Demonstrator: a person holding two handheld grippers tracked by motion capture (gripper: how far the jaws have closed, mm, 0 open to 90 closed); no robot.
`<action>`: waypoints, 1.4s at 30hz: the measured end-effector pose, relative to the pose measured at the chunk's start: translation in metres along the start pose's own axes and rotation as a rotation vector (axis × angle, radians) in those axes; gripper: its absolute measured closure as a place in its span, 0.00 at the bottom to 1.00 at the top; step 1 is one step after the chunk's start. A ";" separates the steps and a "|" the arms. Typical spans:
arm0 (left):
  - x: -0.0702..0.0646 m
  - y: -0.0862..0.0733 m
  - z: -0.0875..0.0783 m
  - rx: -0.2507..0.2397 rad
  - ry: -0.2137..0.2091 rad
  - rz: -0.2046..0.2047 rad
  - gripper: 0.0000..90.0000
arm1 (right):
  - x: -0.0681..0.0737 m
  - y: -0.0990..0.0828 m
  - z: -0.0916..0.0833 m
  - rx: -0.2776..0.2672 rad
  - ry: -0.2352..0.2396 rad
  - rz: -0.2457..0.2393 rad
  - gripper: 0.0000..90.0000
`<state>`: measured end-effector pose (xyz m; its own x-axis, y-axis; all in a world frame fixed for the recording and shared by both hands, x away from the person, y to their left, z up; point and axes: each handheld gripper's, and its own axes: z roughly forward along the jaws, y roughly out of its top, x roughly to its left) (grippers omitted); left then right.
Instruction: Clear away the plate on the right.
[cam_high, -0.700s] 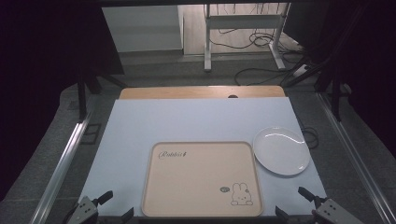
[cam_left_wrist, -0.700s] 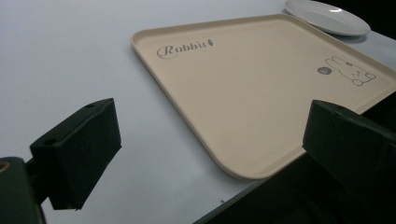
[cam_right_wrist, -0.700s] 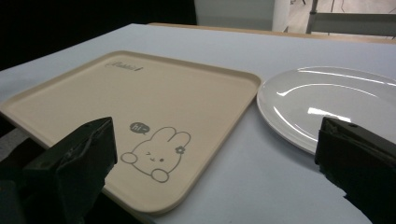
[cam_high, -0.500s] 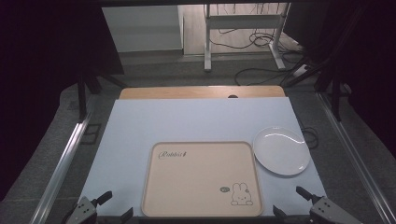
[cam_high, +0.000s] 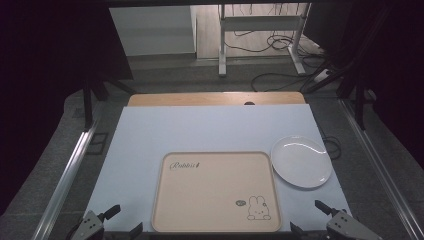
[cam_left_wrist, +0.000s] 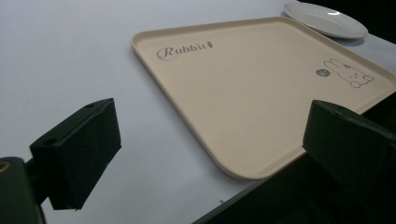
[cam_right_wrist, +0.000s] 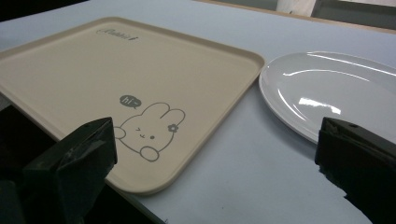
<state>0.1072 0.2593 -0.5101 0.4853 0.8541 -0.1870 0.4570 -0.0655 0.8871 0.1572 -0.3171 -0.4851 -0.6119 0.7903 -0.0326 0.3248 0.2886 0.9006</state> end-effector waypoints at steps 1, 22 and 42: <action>0.000 0.000 0.000 0.000 0.000 0.000 0.04 | 0.000 0.000 0.000 0.004 0.002 -0.001 0.00; 0.000 0.000 0.000 0.006 0.002 -0.003 0.04 | -0.001 0.002 0.005 0.022 -0.022 -0.051 0.00; 0.000 0.000 0.000 0.008 0.001 0.002 0.05 | -0.016 0.004 0.016 0.028 -0.040 -0.008 0.00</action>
<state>0.1077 0.2593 -0.5101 0.4854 0.8545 -0.1849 0.4621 -0.0712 0.8840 0.1802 -0.3201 -0.4876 -0.5856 0.8086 -0.0575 0.3402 0.3095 0.8880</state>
